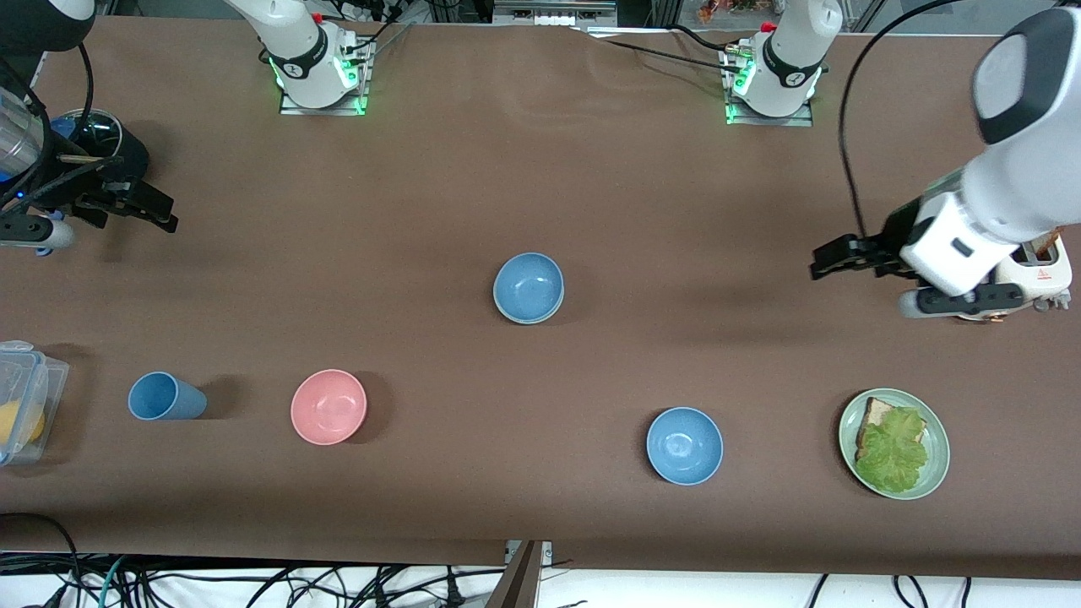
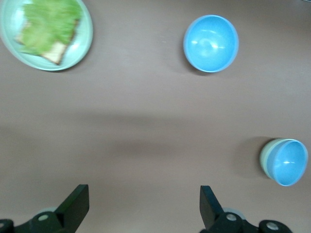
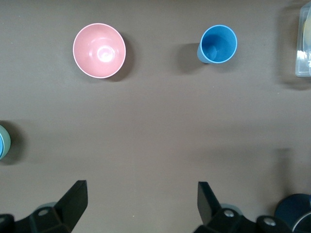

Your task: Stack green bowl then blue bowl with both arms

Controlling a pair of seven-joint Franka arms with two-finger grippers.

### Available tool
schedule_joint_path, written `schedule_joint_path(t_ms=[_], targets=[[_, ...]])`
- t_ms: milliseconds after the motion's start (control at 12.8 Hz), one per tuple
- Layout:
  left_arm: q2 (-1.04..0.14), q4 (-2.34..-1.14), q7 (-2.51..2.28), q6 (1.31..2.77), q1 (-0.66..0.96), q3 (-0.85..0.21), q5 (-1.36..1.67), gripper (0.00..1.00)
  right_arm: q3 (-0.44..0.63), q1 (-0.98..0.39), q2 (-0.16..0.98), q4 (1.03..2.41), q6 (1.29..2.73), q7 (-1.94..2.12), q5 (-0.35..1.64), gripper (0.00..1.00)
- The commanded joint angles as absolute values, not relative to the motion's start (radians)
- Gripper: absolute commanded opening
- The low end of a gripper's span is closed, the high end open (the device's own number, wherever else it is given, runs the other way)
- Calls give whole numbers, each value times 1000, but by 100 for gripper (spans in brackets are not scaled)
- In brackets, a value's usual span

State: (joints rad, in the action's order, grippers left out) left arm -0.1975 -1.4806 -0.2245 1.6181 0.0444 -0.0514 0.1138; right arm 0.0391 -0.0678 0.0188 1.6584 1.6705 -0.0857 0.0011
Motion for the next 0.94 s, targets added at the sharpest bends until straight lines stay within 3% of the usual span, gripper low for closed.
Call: schedule_joint_path(t_ms=[0,859], targets=[[-149,-1505,-203,1594,-23,-92,77,100,32,-61,34,1626,1654,-71,-2,100],[-147,-1503,-81,1519,-74,-91,67,100,32,-61,32,1626,1654,-72,-2,100]])
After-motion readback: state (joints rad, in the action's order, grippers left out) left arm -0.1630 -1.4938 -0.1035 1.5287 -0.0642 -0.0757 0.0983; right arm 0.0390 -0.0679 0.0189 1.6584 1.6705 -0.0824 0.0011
